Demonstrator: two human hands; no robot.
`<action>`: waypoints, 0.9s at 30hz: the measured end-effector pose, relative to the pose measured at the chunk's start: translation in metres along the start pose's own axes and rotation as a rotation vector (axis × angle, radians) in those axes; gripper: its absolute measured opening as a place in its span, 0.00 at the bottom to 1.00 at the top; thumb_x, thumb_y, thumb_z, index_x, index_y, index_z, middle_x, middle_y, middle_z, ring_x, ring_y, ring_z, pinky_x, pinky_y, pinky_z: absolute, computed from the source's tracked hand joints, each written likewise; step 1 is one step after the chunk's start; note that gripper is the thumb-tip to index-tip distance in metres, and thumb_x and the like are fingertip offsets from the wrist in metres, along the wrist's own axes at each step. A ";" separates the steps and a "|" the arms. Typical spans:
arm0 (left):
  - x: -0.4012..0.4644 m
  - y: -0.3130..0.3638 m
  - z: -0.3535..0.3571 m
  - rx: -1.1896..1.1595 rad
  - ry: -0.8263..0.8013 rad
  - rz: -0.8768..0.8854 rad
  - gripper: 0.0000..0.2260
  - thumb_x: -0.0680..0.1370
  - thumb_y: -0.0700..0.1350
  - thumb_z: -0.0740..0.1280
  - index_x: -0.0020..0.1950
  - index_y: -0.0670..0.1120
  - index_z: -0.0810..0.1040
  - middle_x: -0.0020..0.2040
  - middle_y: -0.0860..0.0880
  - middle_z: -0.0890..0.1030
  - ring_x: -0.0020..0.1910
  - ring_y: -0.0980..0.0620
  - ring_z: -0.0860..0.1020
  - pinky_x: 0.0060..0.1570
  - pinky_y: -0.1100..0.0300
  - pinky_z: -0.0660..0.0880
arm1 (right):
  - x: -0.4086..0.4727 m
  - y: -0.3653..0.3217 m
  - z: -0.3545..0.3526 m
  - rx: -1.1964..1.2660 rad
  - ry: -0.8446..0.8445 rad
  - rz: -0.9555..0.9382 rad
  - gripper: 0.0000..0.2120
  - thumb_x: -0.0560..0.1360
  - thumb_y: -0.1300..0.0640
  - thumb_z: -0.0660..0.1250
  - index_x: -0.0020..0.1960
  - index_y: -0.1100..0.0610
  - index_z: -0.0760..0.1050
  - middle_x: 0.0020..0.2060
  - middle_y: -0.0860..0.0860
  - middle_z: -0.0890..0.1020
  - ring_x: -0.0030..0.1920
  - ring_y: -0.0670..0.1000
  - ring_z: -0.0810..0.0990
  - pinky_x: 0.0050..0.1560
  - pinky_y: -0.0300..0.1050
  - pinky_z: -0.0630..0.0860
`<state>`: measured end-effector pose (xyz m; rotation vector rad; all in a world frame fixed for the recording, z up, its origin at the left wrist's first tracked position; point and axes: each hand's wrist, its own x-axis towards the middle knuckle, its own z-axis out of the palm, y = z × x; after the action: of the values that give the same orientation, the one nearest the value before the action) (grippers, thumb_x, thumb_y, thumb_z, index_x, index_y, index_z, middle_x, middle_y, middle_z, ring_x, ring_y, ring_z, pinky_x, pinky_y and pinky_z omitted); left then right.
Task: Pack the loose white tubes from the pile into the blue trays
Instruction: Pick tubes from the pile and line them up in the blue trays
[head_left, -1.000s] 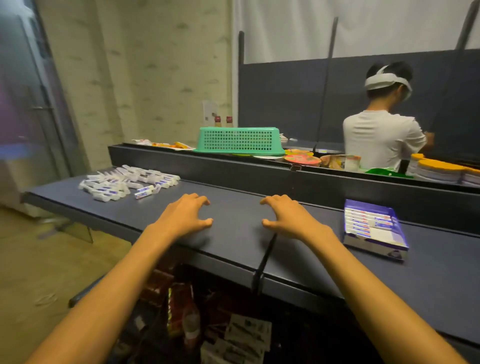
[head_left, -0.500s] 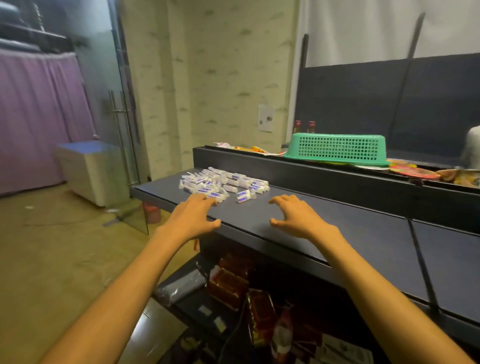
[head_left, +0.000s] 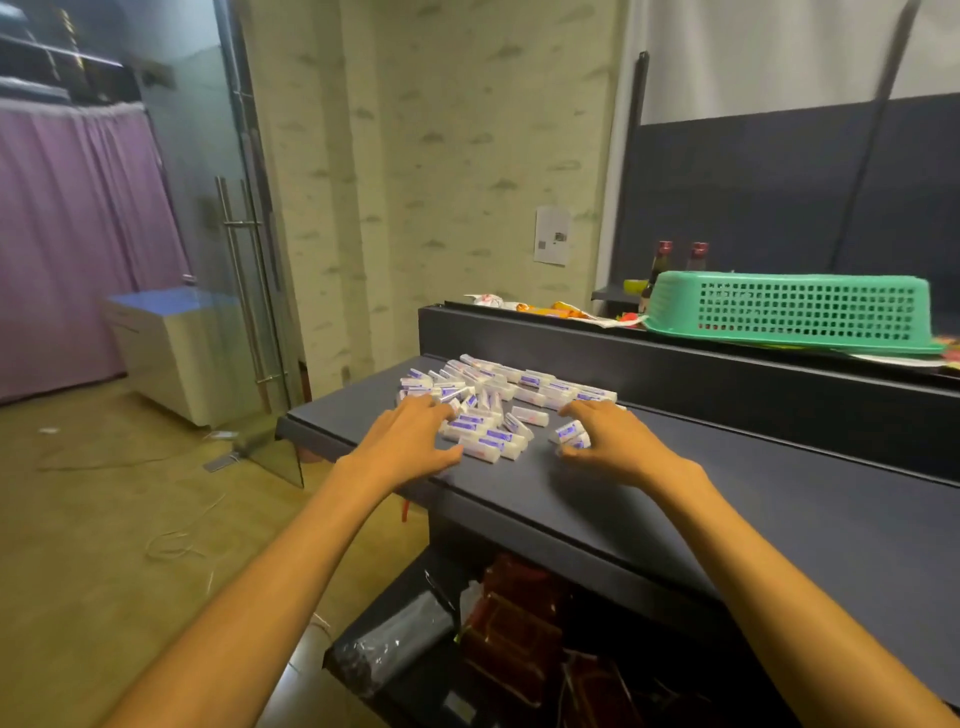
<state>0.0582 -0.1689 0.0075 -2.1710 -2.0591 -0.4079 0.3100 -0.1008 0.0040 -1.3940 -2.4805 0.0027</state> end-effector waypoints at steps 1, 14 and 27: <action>0.013 -0.008 0.002 -0.016 0.002 0.003 0.24 0.76 0.57 0.65 0.70 0.51 0.70 0.69 0.49 0.71 0.66 0.49 0.69 0.59 0.52 0.71 | 0.012 0.000 0.002 0.003 -0.003 0.011 0.25 0.75 0.49 0.66 0.71 0.52 0.68 0.69 0.52 0.72 0.67 0.54 0.70 0.65 0.48 0.68; 0.138 -0.073 0.034 -0.106 -0.013 0.165 0.22 0.77 0.56 0.64 0.70 0.51 0.70 0.70 0.49 0.71 0.67 0.48 0.68 0.60 0.52 0.69 | 0.107 -0.004 0.022 -0.032 -0.015 0.195 0.25 0.76 0.47 0.66 0.71 0.49 0.66 0.69 0.51 0.71 0.67 0.53 0.69 0.65 0.50 0.69; 0.233 -0.084 0.062 -0.253 -0.092 0.489 0.23 0.76 0.54 0.67 0.70 0.51 0.70 0.68 0.49 0.72 0.67 0.49 0.69 0.63 0.52 0.70 | 0.118 -0.001 0.031 -0.047 0.073 0.545 0.23 0.76 0.45 0.67 0.68 0.49 0.69 0.66 0.50 0.74 0.64 0.53 0.71 0.61 0.49 0.71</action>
<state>-0.0102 0.0772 0.0048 -2.7788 -1.4948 -0.5351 0.2439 0.0013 0.0039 -2.0030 -1.9804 0.0091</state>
